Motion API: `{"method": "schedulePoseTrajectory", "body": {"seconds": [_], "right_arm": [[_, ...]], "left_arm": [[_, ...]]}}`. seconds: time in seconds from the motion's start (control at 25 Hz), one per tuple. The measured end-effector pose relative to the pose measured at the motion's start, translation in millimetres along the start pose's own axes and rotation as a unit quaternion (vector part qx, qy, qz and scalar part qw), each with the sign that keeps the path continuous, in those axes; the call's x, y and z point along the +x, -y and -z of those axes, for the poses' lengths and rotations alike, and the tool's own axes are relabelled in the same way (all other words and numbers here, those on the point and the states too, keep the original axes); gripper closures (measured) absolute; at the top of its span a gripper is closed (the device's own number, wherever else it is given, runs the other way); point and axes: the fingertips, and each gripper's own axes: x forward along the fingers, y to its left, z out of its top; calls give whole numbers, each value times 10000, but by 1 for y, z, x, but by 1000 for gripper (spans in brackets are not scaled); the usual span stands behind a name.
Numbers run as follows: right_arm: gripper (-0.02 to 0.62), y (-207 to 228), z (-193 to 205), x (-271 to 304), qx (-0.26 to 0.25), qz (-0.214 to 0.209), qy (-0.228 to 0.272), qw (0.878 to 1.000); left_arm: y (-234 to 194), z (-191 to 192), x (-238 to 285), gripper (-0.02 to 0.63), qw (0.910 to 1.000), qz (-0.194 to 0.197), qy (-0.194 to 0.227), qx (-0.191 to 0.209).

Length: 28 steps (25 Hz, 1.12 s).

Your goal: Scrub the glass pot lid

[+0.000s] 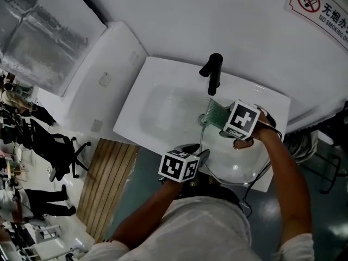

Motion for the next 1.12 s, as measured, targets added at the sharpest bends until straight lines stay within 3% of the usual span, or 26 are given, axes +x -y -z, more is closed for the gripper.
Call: {"method": "schedulePoseTrajectory", "body": {"seconds": [0.12,0.32,0.68,0.88,1.12], "right_arm": [[247,22,12,-7,942,97,170,9954],[247,52,43,-21,2173,339,247,9752],[247,65,84,-36,2850,576,203,9566],[247,63,78,-59,2643,922,427,9591],[247,18,39,-88,1257,1361,25,9827]], "left_arm": [[0,0,0,420,10000,8,-6,-8],[1,0,0,420,10000,15,-8,-18],[0,1,0,421,9999,-23,20,-99],[1,1,0,422,9999,-40,50,-112],[0,1,-1,423,9999,-79,97,-87]]}}
